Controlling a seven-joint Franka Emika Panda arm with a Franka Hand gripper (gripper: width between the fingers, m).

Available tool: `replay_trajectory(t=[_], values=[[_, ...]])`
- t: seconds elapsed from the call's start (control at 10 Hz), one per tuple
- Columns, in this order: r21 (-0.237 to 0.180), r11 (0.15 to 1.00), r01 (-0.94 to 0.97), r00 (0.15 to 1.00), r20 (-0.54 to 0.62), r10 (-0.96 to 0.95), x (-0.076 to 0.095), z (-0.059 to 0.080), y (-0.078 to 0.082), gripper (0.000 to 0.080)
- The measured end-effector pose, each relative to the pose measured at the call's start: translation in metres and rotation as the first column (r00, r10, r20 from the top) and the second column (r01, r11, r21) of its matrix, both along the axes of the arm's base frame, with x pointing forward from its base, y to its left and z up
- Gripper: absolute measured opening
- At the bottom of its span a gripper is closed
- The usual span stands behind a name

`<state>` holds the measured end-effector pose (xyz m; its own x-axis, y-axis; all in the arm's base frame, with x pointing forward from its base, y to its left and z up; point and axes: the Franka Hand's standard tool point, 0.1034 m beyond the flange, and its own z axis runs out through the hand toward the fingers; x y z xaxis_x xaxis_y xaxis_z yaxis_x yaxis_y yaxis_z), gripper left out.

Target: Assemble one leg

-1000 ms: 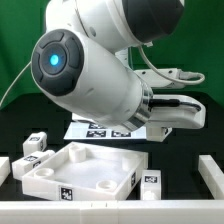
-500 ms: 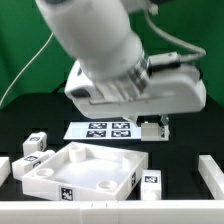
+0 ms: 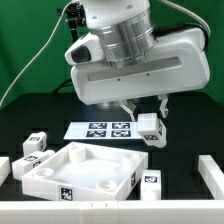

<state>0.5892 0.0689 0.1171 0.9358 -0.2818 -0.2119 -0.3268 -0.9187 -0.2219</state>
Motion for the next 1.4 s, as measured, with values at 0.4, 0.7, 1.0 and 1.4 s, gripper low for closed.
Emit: replay_trajectory(t=[0.4, 0.7, 1.0, 1.4], values=[[-0.113, 0.983, -0.142, 0.967, 0.195, 0.162, 0.017, 0.013, -0.025, 0.0278], [-0.136, 0.980, -0.145, 0.951, 0.255, 0.176, 0.026, 0.025, -0.032, 0.0278], [-0.202, 0.976, -0.083, 0.884, 0.438, 0.166, 0.038, 0.025, -0.036, 0.0278], [-0.364, 0.930, -0.048, 0.688, 0.663, 0.295, 0.039, 0.021, -0.062, 0.0278]])
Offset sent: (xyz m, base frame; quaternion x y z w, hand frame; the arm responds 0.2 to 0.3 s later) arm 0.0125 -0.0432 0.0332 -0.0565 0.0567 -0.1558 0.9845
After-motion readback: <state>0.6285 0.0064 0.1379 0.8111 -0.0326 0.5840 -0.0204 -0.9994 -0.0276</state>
